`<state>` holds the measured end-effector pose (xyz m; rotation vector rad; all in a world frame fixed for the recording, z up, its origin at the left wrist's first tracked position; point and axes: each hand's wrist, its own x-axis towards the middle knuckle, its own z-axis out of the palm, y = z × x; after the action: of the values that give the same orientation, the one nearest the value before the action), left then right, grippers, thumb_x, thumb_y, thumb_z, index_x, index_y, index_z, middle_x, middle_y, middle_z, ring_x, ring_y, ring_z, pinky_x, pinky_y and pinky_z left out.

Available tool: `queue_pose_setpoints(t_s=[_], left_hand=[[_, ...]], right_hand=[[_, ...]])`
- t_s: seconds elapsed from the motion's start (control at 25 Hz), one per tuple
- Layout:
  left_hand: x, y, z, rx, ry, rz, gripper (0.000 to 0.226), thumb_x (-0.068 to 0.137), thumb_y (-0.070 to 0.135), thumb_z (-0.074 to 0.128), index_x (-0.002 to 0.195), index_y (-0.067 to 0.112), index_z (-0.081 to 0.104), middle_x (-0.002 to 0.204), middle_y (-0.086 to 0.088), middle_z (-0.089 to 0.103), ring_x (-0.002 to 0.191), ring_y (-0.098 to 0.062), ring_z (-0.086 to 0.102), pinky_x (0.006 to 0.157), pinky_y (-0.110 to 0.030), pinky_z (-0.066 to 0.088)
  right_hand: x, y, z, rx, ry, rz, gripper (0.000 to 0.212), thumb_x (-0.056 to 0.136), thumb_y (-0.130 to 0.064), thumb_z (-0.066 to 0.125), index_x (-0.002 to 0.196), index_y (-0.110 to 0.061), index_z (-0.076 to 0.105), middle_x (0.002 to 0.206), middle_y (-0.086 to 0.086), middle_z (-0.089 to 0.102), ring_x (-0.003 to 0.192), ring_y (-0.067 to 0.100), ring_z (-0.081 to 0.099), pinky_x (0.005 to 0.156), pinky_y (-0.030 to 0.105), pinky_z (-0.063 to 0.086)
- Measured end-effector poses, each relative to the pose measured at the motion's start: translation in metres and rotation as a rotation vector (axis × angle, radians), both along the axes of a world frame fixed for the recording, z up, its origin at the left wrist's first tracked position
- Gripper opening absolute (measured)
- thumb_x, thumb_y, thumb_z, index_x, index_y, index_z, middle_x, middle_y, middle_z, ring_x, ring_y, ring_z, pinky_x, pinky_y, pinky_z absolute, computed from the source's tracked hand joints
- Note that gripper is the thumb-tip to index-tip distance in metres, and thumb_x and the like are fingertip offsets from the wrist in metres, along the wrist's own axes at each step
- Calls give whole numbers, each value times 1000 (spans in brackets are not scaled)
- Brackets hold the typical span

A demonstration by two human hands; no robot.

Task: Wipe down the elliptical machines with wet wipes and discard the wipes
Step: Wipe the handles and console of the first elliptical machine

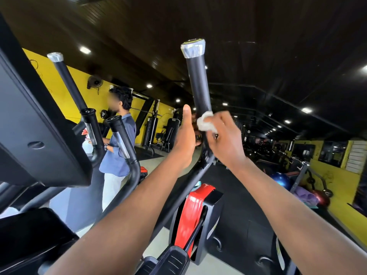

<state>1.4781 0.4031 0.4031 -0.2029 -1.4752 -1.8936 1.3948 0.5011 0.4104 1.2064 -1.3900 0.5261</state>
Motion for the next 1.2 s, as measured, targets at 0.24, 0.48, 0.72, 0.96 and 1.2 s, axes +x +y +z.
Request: queue_pose_setpoints(t_s=[0.24, 0.48, 0.72, 0.96, 1.2], left_hand=[[8, -4, 14, 2, 98, -2, 61, 98, 63, 15, 107, 28, 65, 99, 2, 73, 96, -14, 67, 88, -37, 52], [17, -12, 24, 37, 140, -1, 63, 97, 63, 17, 122, 25, 61, 103, 2, 72, 88, -8, 69, 81, -29, 53], [20, -6, 41, 10, 164, 59, 67, 90, 74, 21, 120, 31, 63, 119, 4, 69, 115, -16, 61, 102, -41, 46], [31, -8, 55, 3, 234, 41, 75, 85, 79, 21, 128, 30, 58, 128, 2, 64, 120, -15, 58, 103, -41, 44], [37, -10, 57, 43, 276, -10, 72, 92, 72, 21, 127, 23, 61, 122, -5, 68, 115, -16, 63, 105, -44, 46]], right_hand=[[18, -4, 26, -48, -3, 52, 13, 78, 0, 64, 89, -6, 68, 87, 8, 59, 71, 20, 58, 57, 30, 50], [13, -2, 8, 103, 245, -102, 19, 79, -14, 52, 89, -8, 67, 78, 6, 60, 67, 23, 52, 53, 38, 48], [54, -23, 78, -219, -70, 98, 19, 82, -3, 55, 100, -7, 61, 100, 5, 56, 75, 9, 50, 60, 13, 39], [35, -14, 62, -119, 37, 107, 11, 84, -4, 62, 95, -4, 64, 97, 9, 57, 74, 12, 53, 59, 26, 50], [57, -43, 82, -4, 371, -5, 15, 80, -4, 62, 94, -4, 66, 94, 10, 58, 84, 20, 44, 61, 33, 46]])
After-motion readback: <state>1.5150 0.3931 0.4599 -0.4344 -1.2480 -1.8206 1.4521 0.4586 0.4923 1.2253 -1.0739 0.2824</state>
